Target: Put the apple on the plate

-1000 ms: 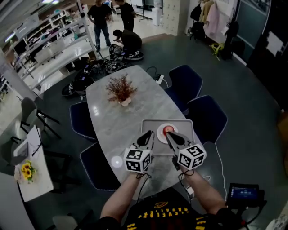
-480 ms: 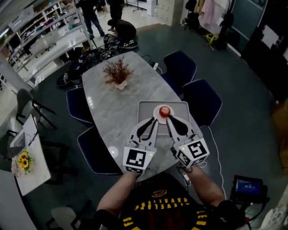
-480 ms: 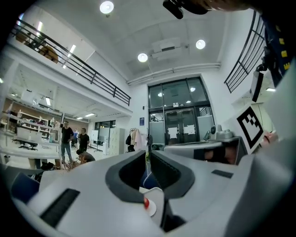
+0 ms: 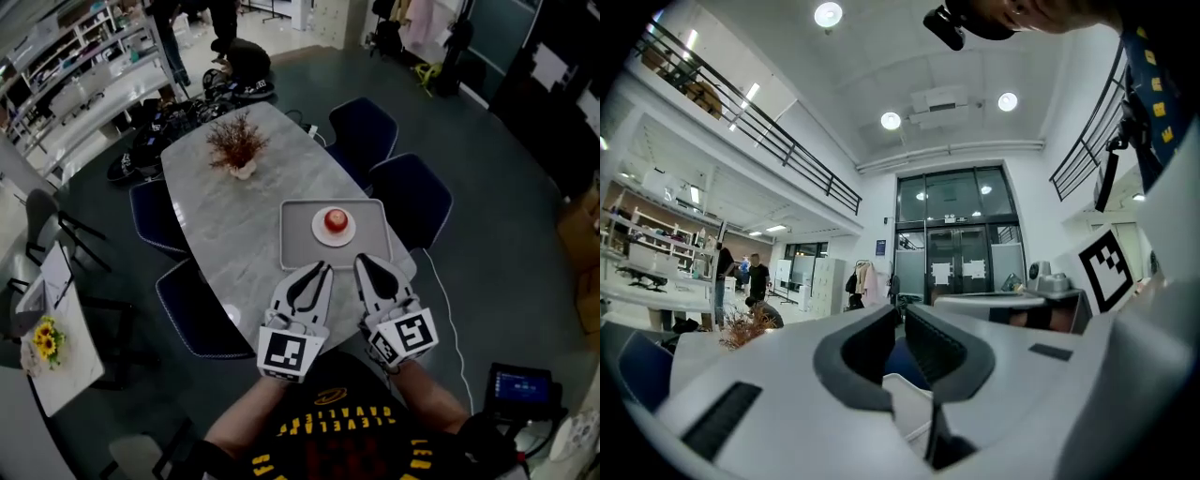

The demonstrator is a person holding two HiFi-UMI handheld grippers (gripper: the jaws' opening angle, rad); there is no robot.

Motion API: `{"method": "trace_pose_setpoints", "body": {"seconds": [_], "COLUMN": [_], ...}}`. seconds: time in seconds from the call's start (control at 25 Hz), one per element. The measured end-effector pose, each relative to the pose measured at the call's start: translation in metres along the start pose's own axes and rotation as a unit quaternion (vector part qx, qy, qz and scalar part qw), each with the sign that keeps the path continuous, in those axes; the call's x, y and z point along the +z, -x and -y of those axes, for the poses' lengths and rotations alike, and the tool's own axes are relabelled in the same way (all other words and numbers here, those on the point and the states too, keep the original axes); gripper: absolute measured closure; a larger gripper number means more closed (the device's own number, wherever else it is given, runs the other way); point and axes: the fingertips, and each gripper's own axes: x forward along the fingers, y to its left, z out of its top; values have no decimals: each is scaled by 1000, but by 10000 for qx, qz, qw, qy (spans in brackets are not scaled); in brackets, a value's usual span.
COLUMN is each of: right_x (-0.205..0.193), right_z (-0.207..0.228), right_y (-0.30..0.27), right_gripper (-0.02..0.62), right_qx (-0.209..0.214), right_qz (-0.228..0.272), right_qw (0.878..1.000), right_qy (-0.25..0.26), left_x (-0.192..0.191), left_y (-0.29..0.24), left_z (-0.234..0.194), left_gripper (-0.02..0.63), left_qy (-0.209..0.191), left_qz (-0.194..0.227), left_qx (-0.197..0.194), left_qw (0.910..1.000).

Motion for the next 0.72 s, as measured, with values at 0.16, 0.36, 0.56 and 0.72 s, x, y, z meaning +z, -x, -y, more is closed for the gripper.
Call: {"method": "trace_pose_setpoints", "body": {"seconds": [0.16,0.36,0.56,0.72], "right_x": [-8,-12,-12,-10], "right_z": [-15,-28,-31,-30], "right_y": [15,22,23,26], "right_gripper": [589,589,589,589], "right_qx": [-12,50,82,56], "right_qz": [-56,-130,-104,-79], "right_qw": [10000,9999,9999,9999], "right_qy": [12,24,67,96], "left_x": [1,2,-1,0], "left_y": [13,20,19,19], "left_z": [14,18,18,23], "left_gripper": [571,571,570,571], "left_qy": [-101,-87,-91,-116], "left_qz": [32,18,-23,-2], "left_qx": [-103,-136,-149,-181], "left_qw": [9999,9999,9998,9998]}}
